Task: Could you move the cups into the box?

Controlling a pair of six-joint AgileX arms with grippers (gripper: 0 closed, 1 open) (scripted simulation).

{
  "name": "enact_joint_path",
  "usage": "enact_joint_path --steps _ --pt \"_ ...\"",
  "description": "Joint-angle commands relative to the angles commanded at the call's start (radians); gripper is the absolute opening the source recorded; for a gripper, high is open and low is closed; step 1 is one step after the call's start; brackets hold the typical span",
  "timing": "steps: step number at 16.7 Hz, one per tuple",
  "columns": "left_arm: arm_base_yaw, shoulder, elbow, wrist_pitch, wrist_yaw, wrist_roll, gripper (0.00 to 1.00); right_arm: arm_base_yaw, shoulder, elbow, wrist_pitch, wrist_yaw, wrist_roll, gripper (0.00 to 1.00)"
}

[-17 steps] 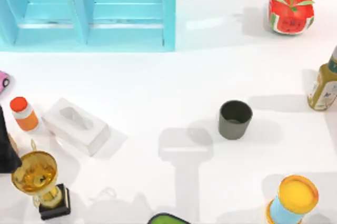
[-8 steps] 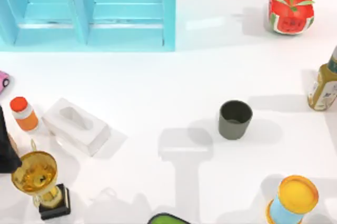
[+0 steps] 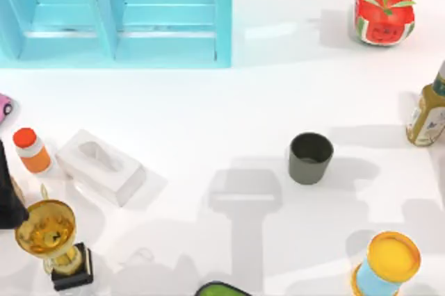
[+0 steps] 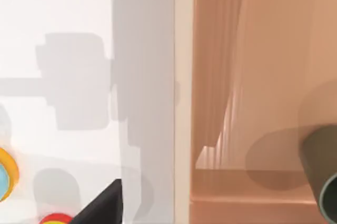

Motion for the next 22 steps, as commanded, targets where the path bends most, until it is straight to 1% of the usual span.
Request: enact_joint_path --steps 6,9,12,18,22 --pt "0.0 0.0 0.0 0.0 0.0 0.0 1.0 0.478 0.248 0.15 0.069 0.033 0.484 1.0" --pt "0.0 0.0 0.0 0.0 0.0 0.0 1.0 0.628 0.324 0.201 0.11 0.043 0.634 1.0" --pt "0.0 0.0 0.0 0.0 0.0 0.0 1.0 0.682 0.351 0.219 0.131 0.048 0.688 1.0" --pt "0.0 0.0 0.0 0.0 0.0 0.0 1.0 0.68 0.349 0.2 0.145 0.047 0.687 1.0" --pt "0.0 0.0 0.0 0.0 0.0 0.0 1.0 0.682 0.376 0.082 0.294 0.048 0.688 1.0"
